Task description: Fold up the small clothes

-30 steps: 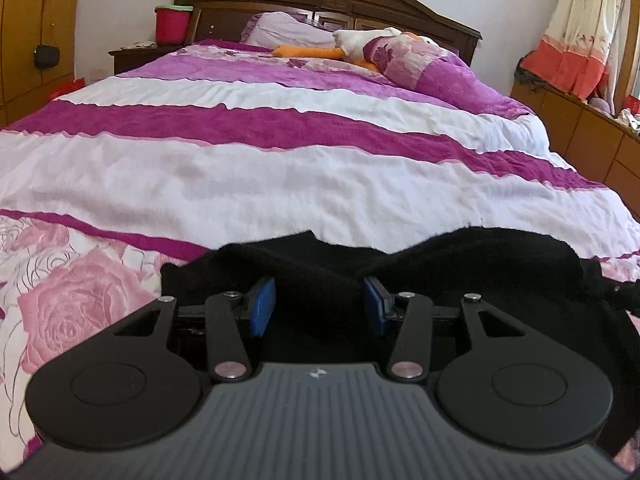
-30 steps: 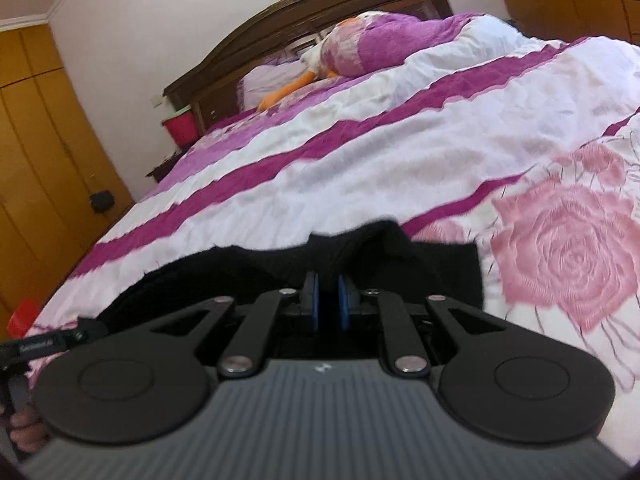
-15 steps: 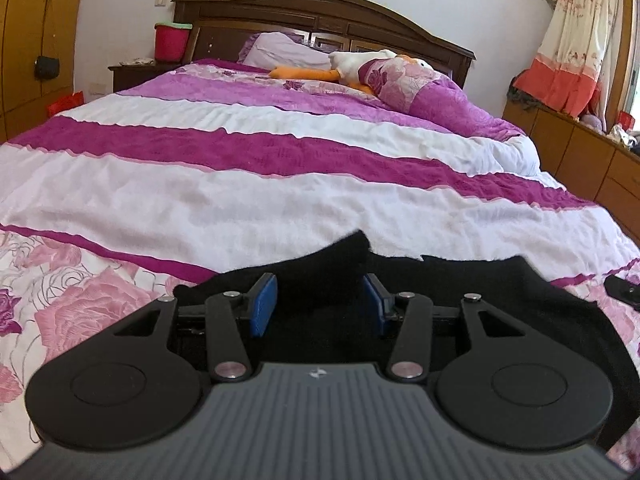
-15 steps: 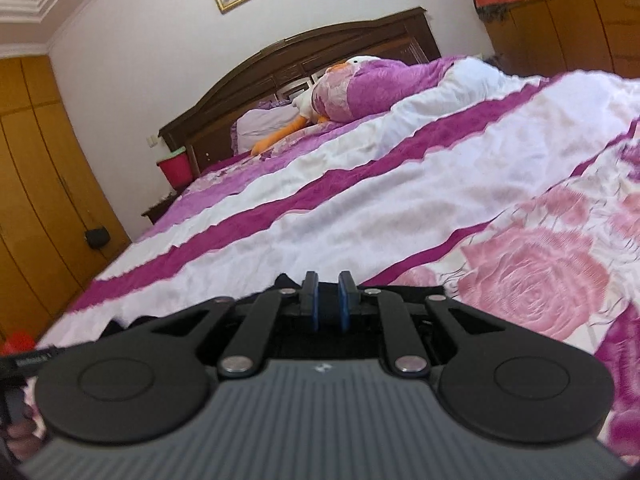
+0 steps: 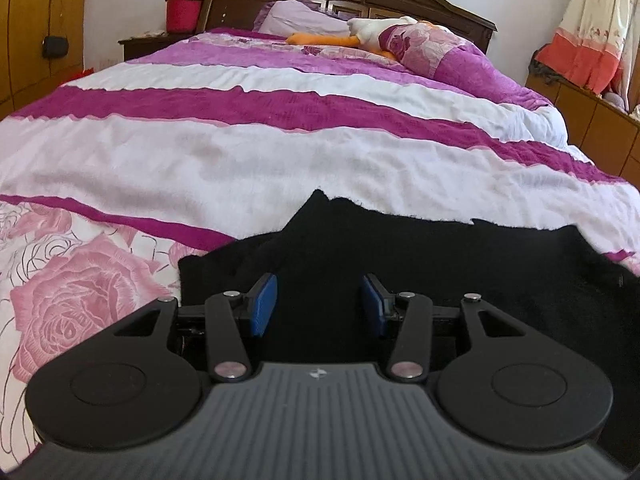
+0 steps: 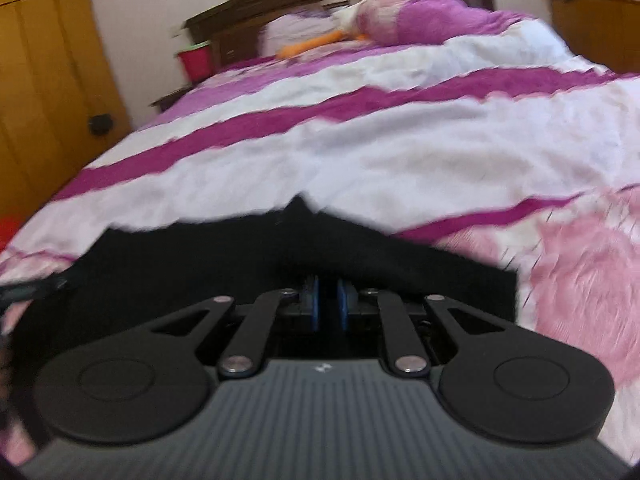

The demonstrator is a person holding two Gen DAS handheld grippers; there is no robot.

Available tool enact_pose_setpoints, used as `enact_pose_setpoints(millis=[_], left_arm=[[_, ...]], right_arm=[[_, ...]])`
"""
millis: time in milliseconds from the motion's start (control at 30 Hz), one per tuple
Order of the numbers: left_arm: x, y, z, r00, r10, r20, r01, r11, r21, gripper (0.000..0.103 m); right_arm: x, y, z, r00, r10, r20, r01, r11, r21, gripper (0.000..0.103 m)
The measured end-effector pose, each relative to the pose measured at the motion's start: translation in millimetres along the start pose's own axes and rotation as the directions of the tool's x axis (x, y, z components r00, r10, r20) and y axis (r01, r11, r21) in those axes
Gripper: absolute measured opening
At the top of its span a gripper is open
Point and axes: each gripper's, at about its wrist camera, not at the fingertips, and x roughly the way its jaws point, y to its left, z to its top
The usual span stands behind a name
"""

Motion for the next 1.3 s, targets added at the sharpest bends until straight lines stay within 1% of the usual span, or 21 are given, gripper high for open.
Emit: enact_pose_setpoints(millis=[100, 233, 333, 433, 500, 533, 633, 667, 700, 733, 767, 833, 900, 967, 1067, 1200, 1300], left_arm=[[4, -3, -4, 1.0, 0.009, 0.011, -0.009, 1.0, 0.026, 0.053], [6, -5, -7, 1.0, 0.014, 0.015, -0.014, 0.999, 0.037, 0.053], [6, -5, -6, 1.0, 0.016, 0.01, -0.016, 0.999, 0.04, 0.053], [3, -6, -3, 1.0, 0.021, 0.002, -0.021, 0.999, 0.042, 0.053], [-3, -6, 0, 1.0, 0.023, -0.004, -0.023, 0.999, 0.038, 0.053], [-7, -6, 1, 1.0, 0.027, -0.007, -0.026, 0.999, 0.035, 0.053], [-21, -5, 5, 0.998, 0.055, -0.013, -0.055, 0.998, 0.03, 0.053], [-27, -5, 7, 0.998, 0.067, -0.012, -0.067, 0.997, 0.033, 0.053], [-33, -4, 7, 0.997, 0.076, -0.009, -0.076, 0.996, 0.036, 0.053], [-39, -4, 7, 0.997, 0.082, -0.006, -0.082, 0.996, 0.04, 0.053], [-46, -3, 8, 0.996, 0.089, -0.006, -0.088, 0.995, 0.044, 0.053], [-60, -1, 8, 0.995, 0.099, -0.011, -0.099, 0.994, 0.045, 0.053], [-73, 1, 6, 0.994, 0.105, -0.021, -0.104, 0.994, 0.042, 0.053], [-88, 3, 4, 0.994, 0.108, -0.03, -0.107, 0.994, 0.037, 0.053], [-106, 7, -2, 0.992, 0.113, -0.049, -0.111, 0.993, 0.025, 0.053], [-128, 11, -13, 0.991, 0.119, -0.067, -0.118, 0.993, 0.012, 0.054], [-136, 13, -23, 0.988, 0.129, -0.079, -0.128, 0.992, 0.02, 0.054]], right_arm=[[13, -10, 10, 0.999, -0.05, 0.019, 0.05, 0.998, 0.023, 0.01], [29, -23, 10, 0.999, -0.034, 0.001, 0.034, 0.996, 0.084, 0.01], [28, -26, 7, 1.0, -0.025, 0.011, 0.024, 0.994, 0.106, 0.01], [18, -25, 10, 1.0, -0.012, 0.018, 0.009, 0.993, 0.12, 0.01], [6, -23, 11, 1.0, -0.003, 0.025, 0.0, 0.992, 0.127, 0.015], [0, -22, 11, 1.0, 0.0, 0.029, -0.003, 0.992, 0.128, 0.014], [-21, -24, 9, 0.999, 0.033, 0.032, -0.037, 0.989, 0.14, 0.015], [-27, -25, 8, 0.999, 0.041, 0.034, -0.045, 0.988, 0.145, 0.017], [-35, -25, 6, 0.998, 0.042, 0.038, -0.047, 0.988, 0.149, 0.026], [-44, -26, 4, 0.998, 0.046, 0.049, -0.053, 0.987, 0.151, 0.049], [-53, -27, 1, 0.997, 0.044, 0.068, -0.054, 0.987, 0.149, 0.062], [-69, -25, -3, 0.994, 0.023, 0.109, -0.037, 0.99, 0.134, 0.062], [-83, -26, -5, 0.993, 0.021, 0.113, -0.037, 0.99, 0.136, 0.062], [-96, -28, -8, 0.994, 0.028, 0.104, -0.044, 0.987, 0.152, 0.062], [-111, -28, -15, 0.995, 0.018, 0.094, -0.032, 0.988, 0.149, 0.062], [-128, -30, -33, 0.996, 0.003, 0.084, -0.016, 0.988, 0.155, 0.062], [-133, -34, -47, 0.998, -0.009, 0.068, -0.003, 0.984, 0.176, 0.062]])
